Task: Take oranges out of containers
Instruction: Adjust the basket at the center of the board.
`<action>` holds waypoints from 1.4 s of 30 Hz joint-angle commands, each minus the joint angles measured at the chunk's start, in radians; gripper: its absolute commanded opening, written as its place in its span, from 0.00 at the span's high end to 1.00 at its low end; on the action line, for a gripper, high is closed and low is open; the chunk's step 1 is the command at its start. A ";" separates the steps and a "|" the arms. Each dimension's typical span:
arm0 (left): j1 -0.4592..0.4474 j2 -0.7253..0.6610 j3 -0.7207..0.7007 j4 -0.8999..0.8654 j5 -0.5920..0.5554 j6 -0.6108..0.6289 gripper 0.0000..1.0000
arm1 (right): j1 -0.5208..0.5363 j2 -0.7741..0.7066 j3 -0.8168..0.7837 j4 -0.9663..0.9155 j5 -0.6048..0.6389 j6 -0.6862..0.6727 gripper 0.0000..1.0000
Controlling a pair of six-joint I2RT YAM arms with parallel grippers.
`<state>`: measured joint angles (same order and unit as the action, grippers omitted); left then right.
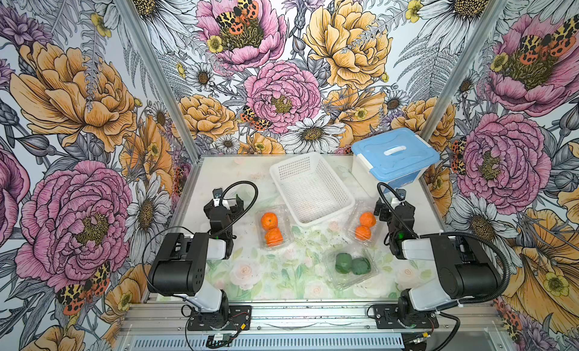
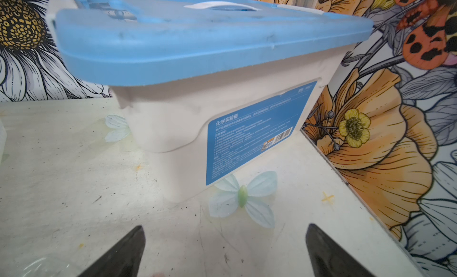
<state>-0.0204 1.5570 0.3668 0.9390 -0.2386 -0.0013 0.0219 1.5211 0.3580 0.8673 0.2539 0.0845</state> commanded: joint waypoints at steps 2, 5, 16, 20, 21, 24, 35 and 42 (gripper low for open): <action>0.002 -0.009 0.007 0.002 0.022 0.006 0.01 | -0.029 0.011 0.036 -0.012 -0.078 0.012 0.01; 0.007 -0.010 0.008 0.001 0.022 0.001 0.01 | -0.030 0.011 0.036 -0.010 -0.078 0.012 0.00; 0.025 -0.043 0.006 -0.024 0.055 -0.024 0.01 | -0.036 0.008 0.030 -0.001 -0.093 0.015 0.01; 0.001 -0.131 0.035 -0.155 0.020 -0.003 0.01 | -0.036 0.005 0.026 0.004 -0.082 0.018 0.01; -0.018 -0.156 0.050 -0.204 -0.023 0.004 0.01 | -0.036 -0.010 0.026 -0.006 -0.065 0.025 0.02; -0.087 -0.226 0.072 -0.297 -0.141 0.034 0.01 | -0.031 -0.064 0.035 -0.071 -0.016 0.038 0.02; -0.422 -0.419 0.155 -0.597 -0.419 0.117 0.01 | 0.004 -0.273 0.215 -0.565 -0.108 0.113 0.06; -0.687 -0.408 0.296 -0.905 -0.457 -0.049 0.01 | 0.039 -0.303 0.386 -0.967 -0.352 0.204 0.13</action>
<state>-0.6437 1.1358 0.6044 0.2218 -0.6350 0.0311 0.0372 1.2369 0.7029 0.1478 0.0353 0.2337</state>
